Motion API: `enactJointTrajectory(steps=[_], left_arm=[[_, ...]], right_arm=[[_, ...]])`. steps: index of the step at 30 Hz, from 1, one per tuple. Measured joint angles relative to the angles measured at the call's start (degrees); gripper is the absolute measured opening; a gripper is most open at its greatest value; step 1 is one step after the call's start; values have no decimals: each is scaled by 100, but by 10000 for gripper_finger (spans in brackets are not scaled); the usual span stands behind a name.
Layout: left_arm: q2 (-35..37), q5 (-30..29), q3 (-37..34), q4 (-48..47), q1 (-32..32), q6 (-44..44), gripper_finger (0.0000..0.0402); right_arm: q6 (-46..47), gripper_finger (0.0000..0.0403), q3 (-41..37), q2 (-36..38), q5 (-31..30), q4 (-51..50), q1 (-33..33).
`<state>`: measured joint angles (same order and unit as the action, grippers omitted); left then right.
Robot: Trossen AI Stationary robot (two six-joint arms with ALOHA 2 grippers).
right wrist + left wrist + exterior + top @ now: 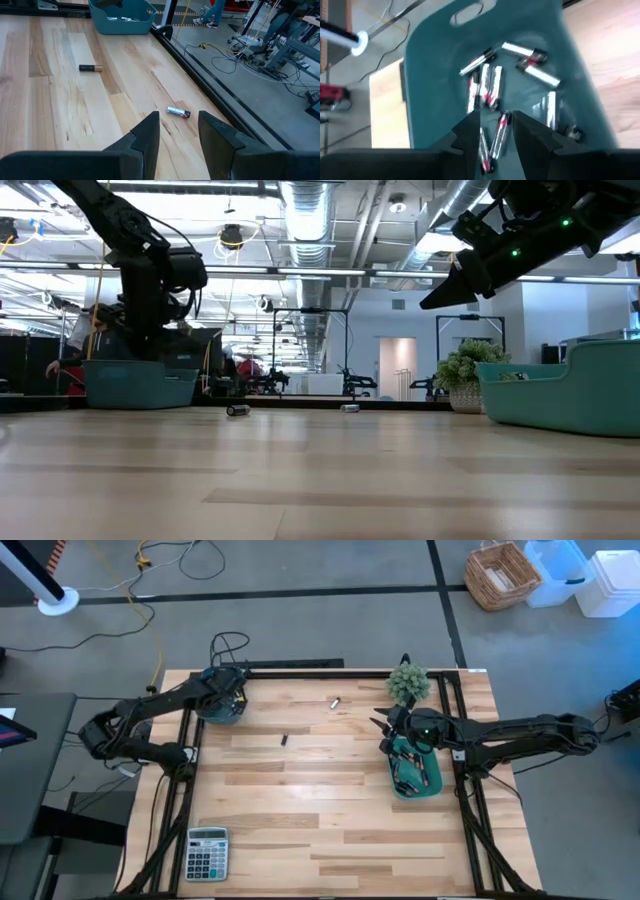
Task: Sort batteries
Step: Put the brown-block battery into the green bin
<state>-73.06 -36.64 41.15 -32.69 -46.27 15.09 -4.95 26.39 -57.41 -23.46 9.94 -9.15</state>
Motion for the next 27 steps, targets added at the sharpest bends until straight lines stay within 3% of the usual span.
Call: enactJointTrajectory(steps=[3,10,14,21,27], left_arm=[[0,292,0,425,161,-246,111],[-5,2241,2,2204,669,-932,112],[-27,2784,2,2921,849,-978,112],[-517,3058,6,3468,1338,-923,112],[-826,2946,0,4068,1784,-848,112]], right_arm=[[0,148,0,0,0,0,0],[0,148,0,0,0,0,0],[0,148,0,0,0,0,0],[65,148,0,-54,129,148,-4],[-9,148,485,-964,417,268,-122]])
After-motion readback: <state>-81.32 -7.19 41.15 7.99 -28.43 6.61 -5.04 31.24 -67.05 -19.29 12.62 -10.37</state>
